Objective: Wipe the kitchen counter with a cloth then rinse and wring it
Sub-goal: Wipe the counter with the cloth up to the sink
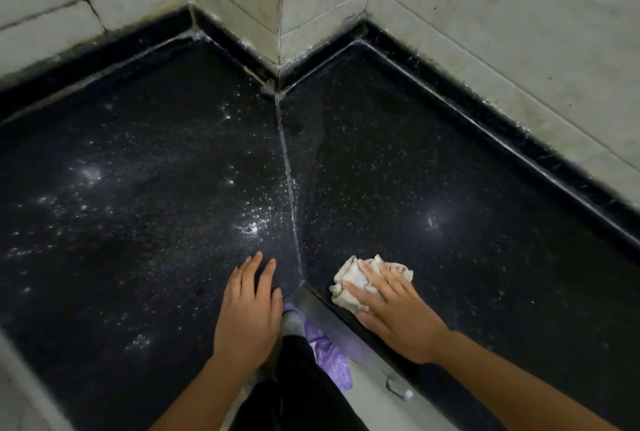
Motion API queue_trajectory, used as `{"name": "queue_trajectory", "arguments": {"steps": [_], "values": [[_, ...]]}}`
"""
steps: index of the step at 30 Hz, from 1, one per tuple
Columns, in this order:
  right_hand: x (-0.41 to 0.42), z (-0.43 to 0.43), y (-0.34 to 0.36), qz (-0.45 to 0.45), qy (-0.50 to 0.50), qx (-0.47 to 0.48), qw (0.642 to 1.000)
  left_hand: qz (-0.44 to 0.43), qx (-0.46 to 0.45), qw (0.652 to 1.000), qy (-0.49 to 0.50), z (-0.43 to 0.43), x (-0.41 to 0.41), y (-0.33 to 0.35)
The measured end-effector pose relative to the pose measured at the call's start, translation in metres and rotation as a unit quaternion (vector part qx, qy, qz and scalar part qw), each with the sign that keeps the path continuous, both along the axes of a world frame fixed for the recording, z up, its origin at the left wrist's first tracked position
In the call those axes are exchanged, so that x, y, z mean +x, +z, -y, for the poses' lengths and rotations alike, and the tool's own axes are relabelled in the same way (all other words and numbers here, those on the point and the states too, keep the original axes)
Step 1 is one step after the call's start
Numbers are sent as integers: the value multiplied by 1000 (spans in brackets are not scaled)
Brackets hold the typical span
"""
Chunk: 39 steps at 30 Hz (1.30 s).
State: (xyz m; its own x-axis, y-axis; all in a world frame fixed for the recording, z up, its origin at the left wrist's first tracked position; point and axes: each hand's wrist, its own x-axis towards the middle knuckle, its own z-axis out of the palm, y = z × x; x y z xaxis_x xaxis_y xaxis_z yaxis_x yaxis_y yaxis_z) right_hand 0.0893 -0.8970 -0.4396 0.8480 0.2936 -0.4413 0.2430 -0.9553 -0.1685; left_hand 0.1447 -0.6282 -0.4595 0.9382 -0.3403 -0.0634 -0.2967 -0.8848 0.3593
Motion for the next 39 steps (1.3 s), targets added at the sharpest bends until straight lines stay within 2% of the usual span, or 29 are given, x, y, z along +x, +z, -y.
{"name": "queue_trajectory", "arguments": {"steps": [2,6,9,12,16,21,26,32,39], "values": [[23,10,1,22,13,-4,1000,-13,-4,1000,-10,1,4,6],[84,6,5,-4,-18,7,1000,-15,-10,999,-40,12,25,13],[130,-1,4,-5,-27,30,999,9,-8,1000,8,20,63,12],[183,-6,0,6,-82,50,995,22,-16,995,98,20,112,13],[261,-8,0,6,-171,52,984,-27,11,981,192,-1,175,10],[358,0,-3,14,-226,33,974,-57,30,969,239,-27,208,5],[432,13,-4,15,-229,-5,973,-50,15,973,224,-32,209,-2],[428,-10,-8,45,-265,19,963,-74,22,973,218,-35,213,-2],[325,-45,-8,39,-46,80,995,-119,14,968,221,-35,215,3]]}}
